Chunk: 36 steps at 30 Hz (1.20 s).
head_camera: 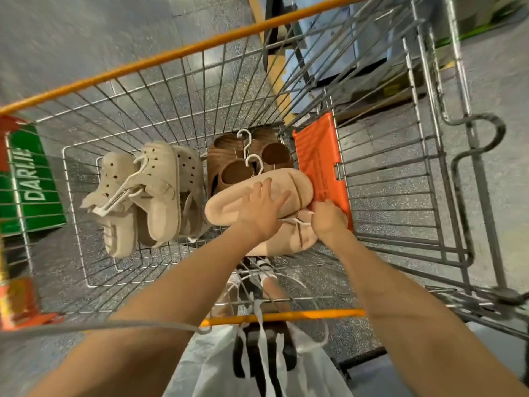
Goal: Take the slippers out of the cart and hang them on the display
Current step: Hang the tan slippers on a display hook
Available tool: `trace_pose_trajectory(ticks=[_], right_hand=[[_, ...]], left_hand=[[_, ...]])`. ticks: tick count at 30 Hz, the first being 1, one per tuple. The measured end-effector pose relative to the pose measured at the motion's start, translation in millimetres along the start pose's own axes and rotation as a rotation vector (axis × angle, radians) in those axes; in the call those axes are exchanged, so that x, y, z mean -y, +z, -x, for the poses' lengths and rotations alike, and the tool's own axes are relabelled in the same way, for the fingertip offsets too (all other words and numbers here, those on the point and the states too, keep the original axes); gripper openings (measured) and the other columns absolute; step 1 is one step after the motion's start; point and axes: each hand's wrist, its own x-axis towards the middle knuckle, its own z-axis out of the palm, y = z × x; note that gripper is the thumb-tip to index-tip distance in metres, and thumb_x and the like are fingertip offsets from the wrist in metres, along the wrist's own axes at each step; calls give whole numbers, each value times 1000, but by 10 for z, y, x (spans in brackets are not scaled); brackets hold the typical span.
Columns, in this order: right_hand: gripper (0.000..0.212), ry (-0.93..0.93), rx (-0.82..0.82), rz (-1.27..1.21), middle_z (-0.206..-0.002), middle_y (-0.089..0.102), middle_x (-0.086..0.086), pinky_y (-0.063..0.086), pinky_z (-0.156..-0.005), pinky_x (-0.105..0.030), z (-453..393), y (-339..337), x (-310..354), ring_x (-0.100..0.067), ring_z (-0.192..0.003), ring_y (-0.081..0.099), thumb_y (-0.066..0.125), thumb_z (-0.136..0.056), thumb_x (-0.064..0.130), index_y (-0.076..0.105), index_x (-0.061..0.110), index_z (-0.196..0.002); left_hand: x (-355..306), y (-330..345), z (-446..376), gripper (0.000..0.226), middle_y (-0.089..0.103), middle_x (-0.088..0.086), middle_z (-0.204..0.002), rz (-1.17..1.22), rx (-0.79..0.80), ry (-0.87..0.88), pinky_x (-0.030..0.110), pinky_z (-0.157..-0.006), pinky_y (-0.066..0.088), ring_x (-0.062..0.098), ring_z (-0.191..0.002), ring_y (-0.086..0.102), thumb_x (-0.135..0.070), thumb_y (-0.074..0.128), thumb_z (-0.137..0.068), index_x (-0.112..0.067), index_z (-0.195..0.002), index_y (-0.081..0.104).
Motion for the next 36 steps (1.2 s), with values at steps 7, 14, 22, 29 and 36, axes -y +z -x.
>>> trace_pose_trajectory(ticks=[7,14,22,29,36], right_hand=[[45,-419,-103,33,-138,40,-13,35,-105,-47,387,-338,256,-34,-123,44,45,-92,8,39,14,-136],[38,-657,-225,220,-150,31,-4,25,-109,-46,819,-894,549,-29,-135,29,41,-96,17,41,13,-134],[34,-952,-302,215,-150,31,-9,24,-115,-43,1289,-1421,1107,-27,-137,30,49,-94,20,50,7,-125],[22,-1353,-289,237,-136,48,-18,38,-100,-44,1969,-1728,1956,-32,-125,46,53,-92,13,59,-4,-104],[22,-1747,-178,323,-98,66,-20,47,-77,-40,2951,-1271,2840,-33,-91,64,54,-87,18,60,-2,-95]], left_hand=[[-86,-331,127,71,-2,10,-158,-140,-65,100,51,-114,16,31,-144,4,-45,49,-91,-22,-149,13],[33,-581,499,73,-5,10,-157,-154,-159,33,49,-114,16,33,-142,5,-44,50,-91,-21,-149,12],[196,-927,1132,65,30,17,-142,-43,-563,-102,40,-111,12,30,-133,22,-55,44,-90,-14,-139,37],[704,-1028,1845,71,57,14,-94,-10,-848,-349,36,-82,30,33,-91,57,-65,53,-71,-8,-112,59],[1216,-795,3003,49,59,14,-86,14,-1089,-619,34,-63,38,26,-83,40,-40,60,-70,-5,-104,51]])
